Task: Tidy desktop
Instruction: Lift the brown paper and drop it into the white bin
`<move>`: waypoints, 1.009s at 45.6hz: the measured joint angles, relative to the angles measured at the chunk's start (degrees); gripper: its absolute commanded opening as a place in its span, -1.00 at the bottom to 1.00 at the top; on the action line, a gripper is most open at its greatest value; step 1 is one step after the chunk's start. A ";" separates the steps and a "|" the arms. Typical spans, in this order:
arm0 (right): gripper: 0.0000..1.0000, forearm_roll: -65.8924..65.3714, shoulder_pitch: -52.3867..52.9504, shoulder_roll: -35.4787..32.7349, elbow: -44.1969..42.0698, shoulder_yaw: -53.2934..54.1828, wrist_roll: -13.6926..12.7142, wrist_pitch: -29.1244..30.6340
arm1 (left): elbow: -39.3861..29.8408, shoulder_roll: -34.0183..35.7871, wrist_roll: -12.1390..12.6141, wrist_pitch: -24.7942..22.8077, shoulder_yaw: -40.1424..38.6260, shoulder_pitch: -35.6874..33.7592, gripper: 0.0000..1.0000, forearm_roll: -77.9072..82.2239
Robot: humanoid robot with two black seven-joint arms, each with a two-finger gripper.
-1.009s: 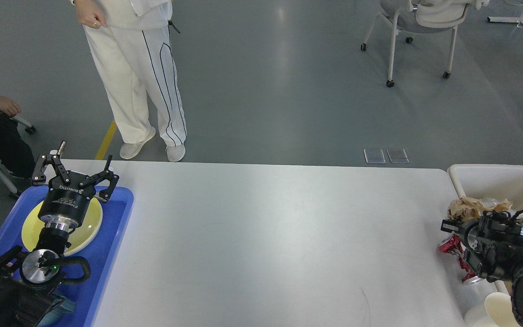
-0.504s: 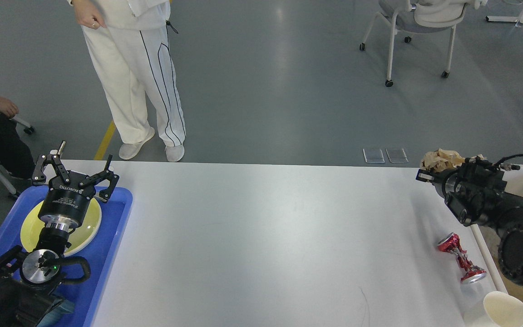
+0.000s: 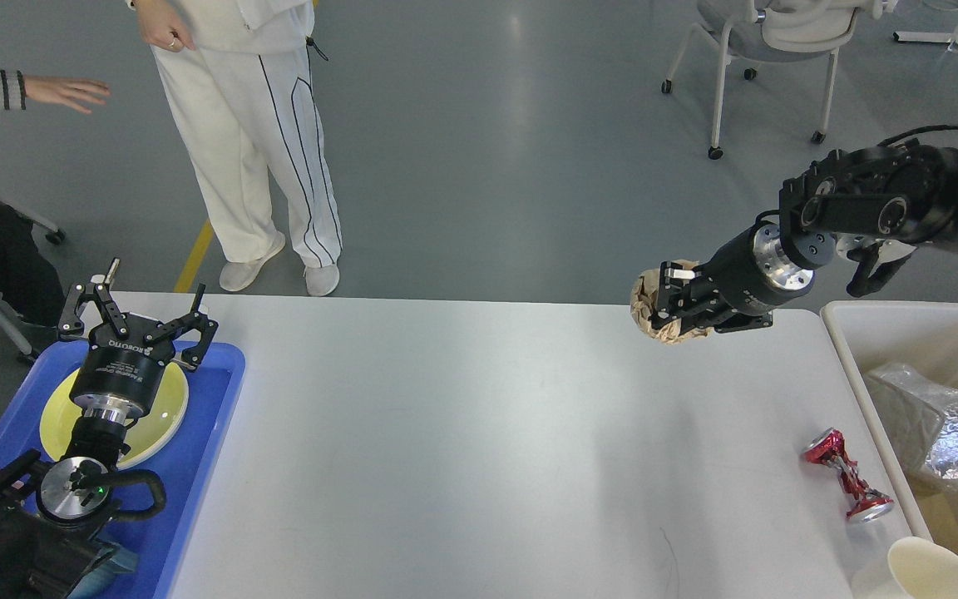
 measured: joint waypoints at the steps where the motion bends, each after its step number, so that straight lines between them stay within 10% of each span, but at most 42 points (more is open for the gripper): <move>1: -1.00 -0.07 1.43 -0.20 2.75 0.03 -0.04 -0.34 | 0.00 0.00 0.00 0.00 0.00 0.00 0.95 0.00; 11: -1.00 -3.12 10.99 -0.72 24.16 0.57 -0.33 -6.84 | 0.00 0.00 0.00 0.00 0.00 0.00 0.95 0.01; 20: -1.00 -4.51 8.17 -0.58 23.98 -1.46 -0.86 -16.87 | 0.00 0.00 0.00 0.00 0.00 0.00 0.95 0.01; 46: -1.00 5.84 -51.69 -12.52 -51.87 -1.09 -0.39 -28.32 | 0.00 0.00 0.00 0.00 0.00 0.00 0.95 0.01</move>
